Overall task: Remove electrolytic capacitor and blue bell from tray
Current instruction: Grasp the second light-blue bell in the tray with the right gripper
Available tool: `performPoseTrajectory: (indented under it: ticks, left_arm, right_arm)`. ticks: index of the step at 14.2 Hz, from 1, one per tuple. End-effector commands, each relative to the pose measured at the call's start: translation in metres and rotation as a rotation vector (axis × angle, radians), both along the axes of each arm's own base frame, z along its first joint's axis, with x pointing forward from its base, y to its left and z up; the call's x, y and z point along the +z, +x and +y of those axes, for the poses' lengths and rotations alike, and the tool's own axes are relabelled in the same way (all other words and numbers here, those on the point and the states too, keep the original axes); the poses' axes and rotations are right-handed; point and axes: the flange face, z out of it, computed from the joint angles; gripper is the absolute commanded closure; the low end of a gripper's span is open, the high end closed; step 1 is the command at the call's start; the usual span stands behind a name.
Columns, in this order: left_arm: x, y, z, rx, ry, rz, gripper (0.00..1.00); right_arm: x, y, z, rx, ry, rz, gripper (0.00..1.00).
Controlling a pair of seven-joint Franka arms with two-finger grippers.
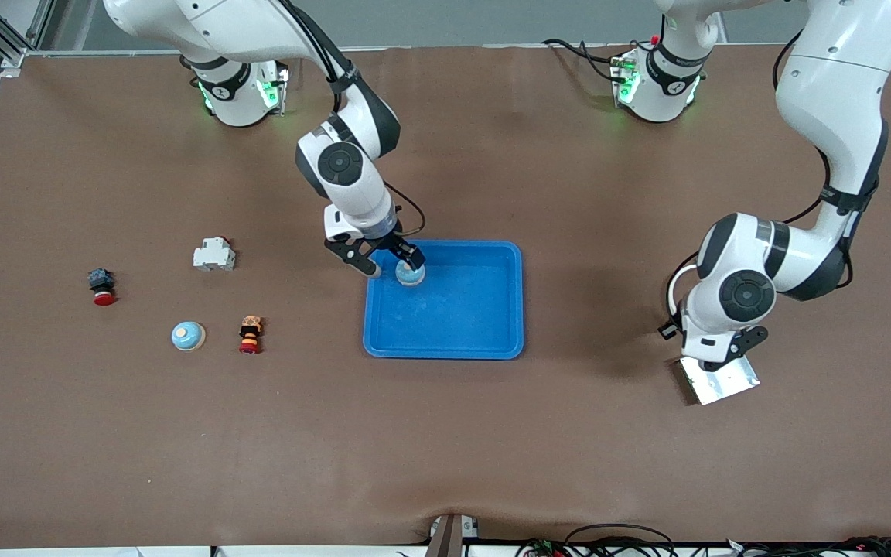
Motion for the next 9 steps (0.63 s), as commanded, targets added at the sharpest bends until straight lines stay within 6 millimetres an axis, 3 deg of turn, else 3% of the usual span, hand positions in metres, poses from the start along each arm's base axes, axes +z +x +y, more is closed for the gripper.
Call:
performPoseTrajectory:
  ticks: [1,6,9]
  left_arm:
    - [0.01,-0.001,-0.005,-0.025,0.009,-0.016,1.0]
    - [0.01,0.003,-0.007,-0.016,0.002,-0.021,1.0]
    - [0.016,0.005,-0.008,-0.011,0.003,-0.033,1.0]
  right_arm:
    - [-0.01,0.002,0.014,-0.036,0.004,0.004,0.0]
    - [-0.038,0.013,0.032,-0.059,-0.007,0.01,0.0]
    - [-0.051,0.026,0.03,-0.05,-0.031,-0.009,0.0]
